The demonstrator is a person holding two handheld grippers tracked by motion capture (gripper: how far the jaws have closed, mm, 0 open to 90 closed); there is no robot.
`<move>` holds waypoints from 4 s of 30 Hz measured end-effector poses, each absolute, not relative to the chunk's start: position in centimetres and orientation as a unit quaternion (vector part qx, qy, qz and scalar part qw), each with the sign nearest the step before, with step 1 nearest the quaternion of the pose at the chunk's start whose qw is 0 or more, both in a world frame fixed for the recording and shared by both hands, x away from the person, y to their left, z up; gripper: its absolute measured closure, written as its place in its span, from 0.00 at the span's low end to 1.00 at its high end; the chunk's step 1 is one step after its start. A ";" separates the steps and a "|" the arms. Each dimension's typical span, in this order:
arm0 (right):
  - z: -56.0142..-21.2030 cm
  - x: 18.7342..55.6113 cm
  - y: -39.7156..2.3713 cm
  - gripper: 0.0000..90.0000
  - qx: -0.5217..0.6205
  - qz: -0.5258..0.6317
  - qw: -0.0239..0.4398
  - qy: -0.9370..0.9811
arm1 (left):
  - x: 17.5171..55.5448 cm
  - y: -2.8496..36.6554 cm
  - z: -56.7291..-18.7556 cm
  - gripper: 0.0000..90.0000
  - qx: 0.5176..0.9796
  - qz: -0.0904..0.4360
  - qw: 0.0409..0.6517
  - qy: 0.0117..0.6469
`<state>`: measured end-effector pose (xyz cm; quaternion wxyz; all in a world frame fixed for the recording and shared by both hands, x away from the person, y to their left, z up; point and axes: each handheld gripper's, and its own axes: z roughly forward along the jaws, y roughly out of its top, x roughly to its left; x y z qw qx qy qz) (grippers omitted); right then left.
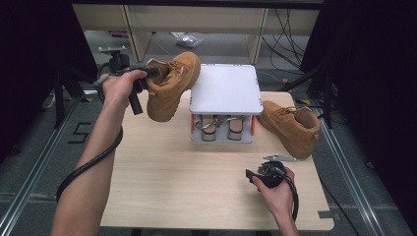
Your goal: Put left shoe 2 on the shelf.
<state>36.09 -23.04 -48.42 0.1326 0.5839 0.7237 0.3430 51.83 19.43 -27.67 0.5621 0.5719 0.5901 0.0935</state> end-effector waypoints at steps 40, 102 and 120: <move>-48.3 36.1 -23.3 0.49 0.596 0.353 0.124 0.711 | 54.8 14.1 -25.7 0.90 0.584 0.086 0.565 0.577; -48.3 35.7 -22.8 0.49 0.593 0.342 0.115 0.720 | 49.0 17.6 -30.5 0.89 0.621 0.099 0.586 0.511; -48.5 35.7 -22.8 0.49 0.588 0.343 0.124 0.722 | 47.8 15.3 -37.0 0.99 0.688 0.120 0.516 0.496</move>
